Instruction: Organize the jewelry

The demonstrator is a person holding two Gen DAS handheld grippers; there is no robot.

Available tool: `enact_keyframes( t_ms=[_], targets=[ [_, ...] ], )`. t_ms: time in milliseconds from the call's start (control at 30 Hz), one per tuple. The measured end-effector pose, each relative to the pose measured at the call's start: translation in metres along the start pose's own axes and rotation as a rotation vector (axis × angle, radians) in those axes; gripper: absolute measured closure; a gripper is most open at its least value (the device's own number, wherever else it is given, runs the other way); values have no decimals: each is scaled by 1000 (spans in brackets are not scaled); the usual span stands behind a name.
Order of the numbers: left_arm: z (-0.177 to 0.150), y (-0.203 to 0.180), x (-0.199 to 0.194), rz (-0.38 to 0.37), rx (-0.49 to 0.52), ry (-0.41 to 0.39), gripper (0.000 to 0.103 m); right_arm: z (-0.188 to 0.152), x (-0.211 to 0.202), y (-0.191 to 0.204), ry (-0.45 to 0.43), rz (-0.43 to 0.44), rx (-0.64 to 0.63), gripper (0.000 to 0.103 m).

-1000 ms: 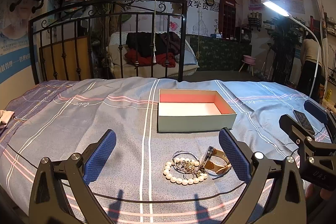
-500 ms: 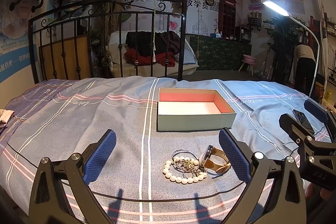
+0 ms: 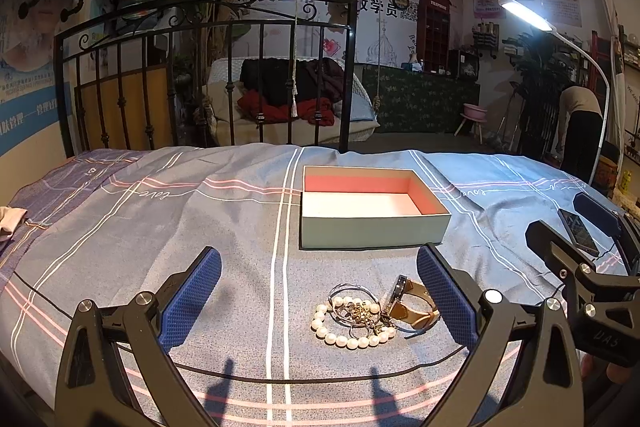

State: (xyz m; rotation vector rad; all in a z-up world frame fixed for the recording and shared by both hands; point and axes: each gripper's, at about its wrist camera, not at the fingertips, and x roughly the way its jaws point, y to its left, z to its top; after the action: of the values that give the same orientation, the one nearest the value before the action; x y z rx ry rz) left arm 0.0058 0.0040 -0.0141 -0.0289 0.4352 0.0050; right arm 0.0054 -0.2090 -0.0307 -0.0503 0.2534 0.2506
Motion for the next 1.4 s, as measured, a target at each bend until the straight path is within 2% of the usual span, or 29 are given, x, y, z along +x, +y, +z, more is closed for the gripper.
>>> enact_keyframes(
  t_ms=[433, 500, 533, 600, 700, 800, 867, 933, 1000, 1067, 1200, 1400],
  targets=[
    [4, 6, -4, 41, -21, 16, 7, 0, 7, 4, 4, 54, -4, 6],
    [4, 5, -2, 35, -18, 38, 7, 1, 10, 4, 22, 56, -5, 6],
    [4, 5, 1, 29, -18, 57, 7, 1, 13, 5, 43, 57, -9, 6],
    [3, 3, 12, 20, -3, 155, 7, 2, 23, 5, 124, 72, -23, 6],
    [1, 5, 26, -40, -13, 283, 7, 0, 39, 3, 249, 128, -28, 6],
    [-3, 10, 37, -84, -47, 367, 7, -1, 51, 2, 342, 197, -32, 18],
    [-5, 11, 47, -101, -55, 423, 8, -3, 61, 4, 409, 225, -58, 33],
    [-8, 8, 55, -118, -34, 448, 8, -6, 70, 4, 464, 249, -85, 37],
    [-8, 5, 65, -118, -6, 467, 13, -13, 81, 2, 520, 263, -106, 46],
    [-8, 8, 79, -123, -15, 502, 22, -20, 90, -2, 556, 275, -95, 53],
    [-4, 23, 109, -177, -96, 586, 34, -31, 102, -8, 598, 284, -56, 54],
    [3, 17, 144, -282, -14, 662, 56, -35, 111, -12, 615, 304, -35, 54]
  ],
)
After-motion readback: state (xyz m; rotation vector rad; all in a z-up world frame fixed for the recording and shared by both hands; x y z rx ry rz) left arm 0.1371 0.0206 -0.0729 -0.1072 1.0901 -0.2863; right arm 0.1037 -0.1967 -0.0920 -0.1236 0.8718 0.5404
